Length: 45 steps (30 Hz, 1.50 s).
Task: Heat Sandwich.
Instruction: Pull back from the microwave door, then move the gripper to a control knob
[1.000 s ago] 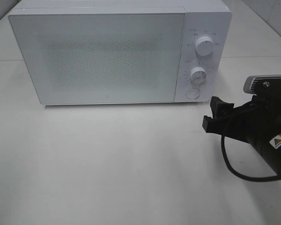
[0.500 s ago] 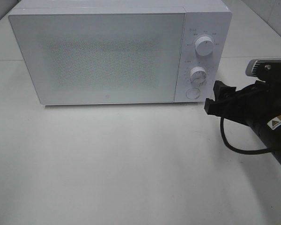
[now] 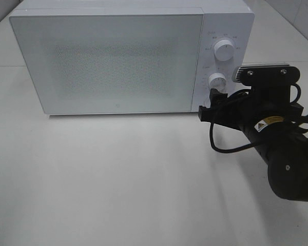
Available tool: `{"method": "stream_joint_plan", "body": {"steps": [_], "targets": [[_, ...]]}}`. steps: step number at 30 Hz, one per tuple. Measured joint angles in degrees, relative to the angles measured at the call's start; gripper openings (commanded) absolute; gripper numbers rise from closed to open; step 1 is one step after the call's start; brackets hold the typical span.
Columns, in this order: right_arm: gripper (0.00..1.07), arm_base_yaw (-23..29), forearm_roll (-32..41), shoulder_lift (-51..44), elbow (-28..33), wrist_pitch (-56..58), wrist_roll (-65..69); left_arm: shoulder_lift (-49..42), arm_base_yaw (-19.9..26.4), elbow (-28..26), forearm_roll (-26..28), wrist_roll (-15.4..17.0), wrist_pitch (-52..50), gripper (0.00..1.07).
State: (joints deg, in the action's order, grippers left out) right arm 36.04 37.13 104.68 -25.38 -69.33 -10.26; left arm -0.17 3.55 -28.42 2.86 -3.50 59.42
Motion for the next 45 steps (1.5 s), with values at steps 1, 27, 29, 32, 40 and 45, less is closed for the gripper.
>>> {"method": "stream_joint_plan", "body": {"steps": [1,27,29,32,40,45], "targets": [[0.76,0.00,0.00,0.00,0.00,0.00,0.00,0.00,0.00,0.00,0.00,0.00,0.00,1.01],[0.76,-6.59,-7.10,11.97,-14.21,2.29,0.00,0.00,0.00,0.00,0.00,0.00,0.00,1.01],[0.76,-6.82,-6.99,12.26,-14.27,2.64,0.00,0.00,0.00,0.00,0.00,0.00,0.00,1.01],[0.76,-6.88,-6.82,12.26,-14.27,2.64,0.00,0.00,0.00,0.00,0.00,0.00,0.00,1.01],[0.59,-6.88,-6.82,12.26,-14.27,2.58,0.00,0.00,0.00,0.00,0.00,0.00,0.00,1.01],[0.25,-6.82,-6.93,12.32,-14.27,1.43,0.00,0.00,0.00,0.00,0.00,0.00,0.00,1.01]]}}
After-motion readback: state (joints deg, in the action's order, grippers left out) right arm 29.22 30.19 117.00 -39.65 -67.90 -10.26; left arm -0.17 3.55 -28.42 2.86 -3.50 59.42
